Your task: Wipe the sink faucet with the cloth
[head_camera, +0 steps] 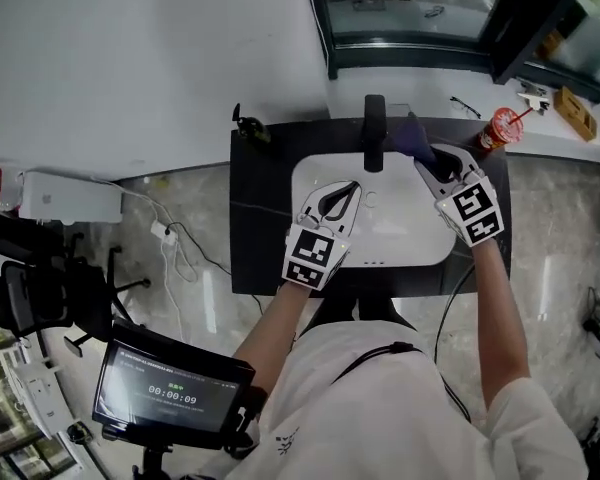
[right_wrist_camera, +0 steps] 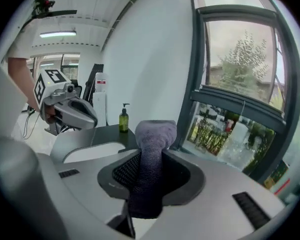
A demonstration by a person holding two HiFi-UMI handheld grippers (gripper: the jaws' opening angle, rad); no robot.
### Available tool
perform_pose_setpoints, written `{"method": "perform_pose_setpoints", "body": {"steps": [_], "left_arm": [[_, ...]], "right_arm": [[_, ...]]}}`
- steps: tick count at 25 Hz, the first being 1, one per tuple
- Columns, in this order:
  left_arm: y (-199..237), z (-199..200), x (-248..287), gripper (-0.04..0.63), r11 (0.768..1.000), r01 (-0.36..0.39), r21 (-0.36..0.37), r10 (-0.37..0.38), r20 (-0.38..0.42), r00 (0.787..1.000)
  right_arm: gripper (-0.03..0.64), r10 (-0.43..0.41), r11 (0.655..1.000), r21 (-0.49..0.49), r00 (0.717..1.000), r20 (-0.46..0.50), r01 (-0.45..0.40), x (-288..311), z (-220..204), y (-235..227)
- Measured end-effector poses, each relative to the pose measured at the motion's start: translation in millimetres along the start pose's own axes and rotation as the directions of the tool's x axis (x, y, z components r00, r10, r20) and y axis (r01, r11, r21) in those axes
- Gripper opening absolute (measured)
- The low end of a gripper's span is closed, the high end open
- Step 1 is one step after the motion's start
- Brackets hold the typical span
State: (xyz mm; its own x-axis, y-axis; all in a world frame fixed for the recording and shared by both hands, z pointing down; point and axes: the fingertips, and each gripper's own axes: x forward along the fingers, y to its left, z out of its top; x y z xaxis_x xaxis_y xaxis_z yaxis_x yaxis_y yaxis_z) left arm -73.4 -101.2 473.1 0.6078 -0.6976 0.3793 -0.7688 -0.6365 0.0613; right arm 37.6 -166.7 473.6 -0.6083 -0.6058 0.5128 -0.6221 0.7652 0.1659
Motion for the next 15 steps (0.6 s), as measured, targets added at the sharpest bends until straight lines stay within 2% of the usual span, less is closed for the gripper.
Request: {"method": "perform_pose_setpoints", "body": {"steps": [4,8,11,15], "left_arm": [[20,0,-10,-0.005,0.998,-0.056,-0.036,0.056,0.019,0.998],[23,-1,-21,-0.005,0.996,-0.084,-0.038,0.085,0.014,0.996],[27,-4,-26,-0.005,0.994,-0.098,-0.04,0.099,0.01,0.995],[34,-7,-18,-0.005,0.994,-0.103,-0.047,0.104,0.013,0.995]], "right_arm": [[0.114,0.008,0.987,-0.16,1.0,-0.023,-0.011,44,38,-35],[0.114,-0.003,0.948,-0.316,0.996,-0.092,-0.027,79,48,-55],[0.114,-0.008,0.921,-0.387,0.991,-0.132,-0.044,96,46,-59],[0.114,0.006,0.897,-0.435,0.986,-0.164,-0.078,106,34,-59]]}}
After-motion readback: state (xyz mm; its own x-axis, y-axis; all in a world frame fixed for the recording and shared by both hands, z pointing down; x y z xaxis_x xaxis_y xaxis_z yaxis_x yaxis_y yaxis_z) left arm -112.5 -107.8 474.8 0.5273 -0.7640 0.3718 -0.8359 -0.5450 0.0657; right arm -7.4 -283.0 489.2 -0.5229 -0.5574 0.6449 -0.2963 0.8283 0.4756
